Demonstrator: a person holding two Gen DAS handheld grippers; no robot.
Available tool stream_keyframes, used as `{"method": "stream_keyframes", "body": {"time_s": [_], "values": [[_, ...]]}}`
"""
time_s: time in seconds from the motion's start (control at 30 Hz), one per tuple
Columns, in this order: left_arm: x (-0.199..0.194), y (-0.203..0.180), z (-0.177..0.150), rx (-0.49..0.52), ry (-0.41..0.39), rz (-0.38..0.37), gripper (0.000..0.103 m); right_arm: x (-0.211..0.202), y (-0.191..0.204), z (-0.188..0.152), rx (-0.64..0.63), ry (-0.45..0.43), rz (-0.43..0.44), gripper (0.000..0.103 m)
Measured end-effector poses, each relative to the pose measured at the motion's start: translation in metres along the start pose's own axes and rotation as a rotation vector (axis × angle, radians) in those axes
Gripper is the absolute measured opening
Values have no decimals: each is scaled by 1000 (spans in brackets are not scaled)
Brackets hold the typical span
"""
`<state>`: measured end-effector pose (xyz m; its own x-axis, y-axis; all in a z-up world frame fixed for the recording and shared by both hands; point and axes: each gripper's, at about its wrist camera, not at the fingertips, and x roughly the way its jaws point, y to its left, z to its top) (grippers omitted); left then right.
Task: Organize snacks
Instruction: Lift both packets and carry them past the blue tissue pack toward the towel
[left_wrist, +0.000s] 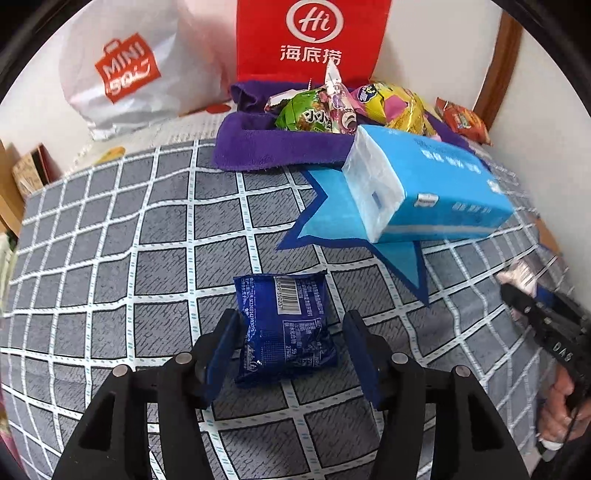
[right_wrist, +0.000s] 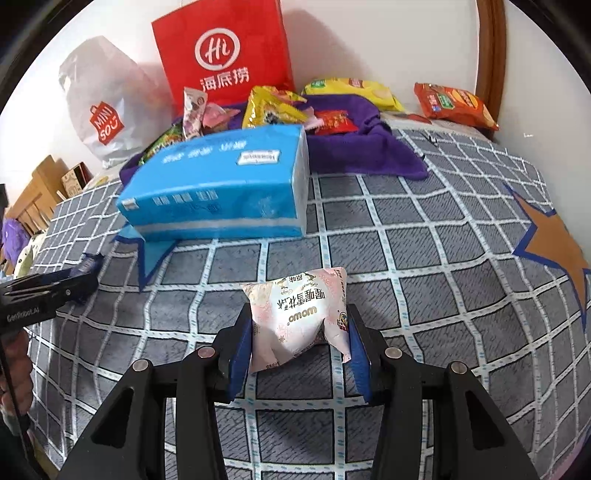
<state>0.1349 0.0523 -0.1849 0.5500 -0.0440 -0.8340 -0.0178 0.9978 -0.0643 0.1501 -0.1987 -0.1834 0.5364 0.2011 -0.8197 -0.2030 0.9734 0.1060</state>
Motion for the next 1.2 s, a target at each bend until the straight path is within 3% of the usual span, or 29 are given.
{"method": "stream_keyframes", "body": {"time_s": [0.03, 0.2, 0.37, 0.57, 1.2], "values": [[-1, -2, -1, 2, -10, 7, 44, 0, 0, -2, -3, -15, -7, 47], [-5, 2, -9, -33, -58, 1, 43, 0, 4, -5, -26, -40, -31, 48], [-4, -4, -15, -38, -121, 35, 43, 0, -1, -4, 8, -44, -3, 48], [-3, -4, -15, -75, -127, 33, 44, 3, 9, -4, -54, -30, -57, 48], [-10, 3, -20, -121, -120, -21, 39, 0, 2, -4, -13, -43, -31, 46]]}}
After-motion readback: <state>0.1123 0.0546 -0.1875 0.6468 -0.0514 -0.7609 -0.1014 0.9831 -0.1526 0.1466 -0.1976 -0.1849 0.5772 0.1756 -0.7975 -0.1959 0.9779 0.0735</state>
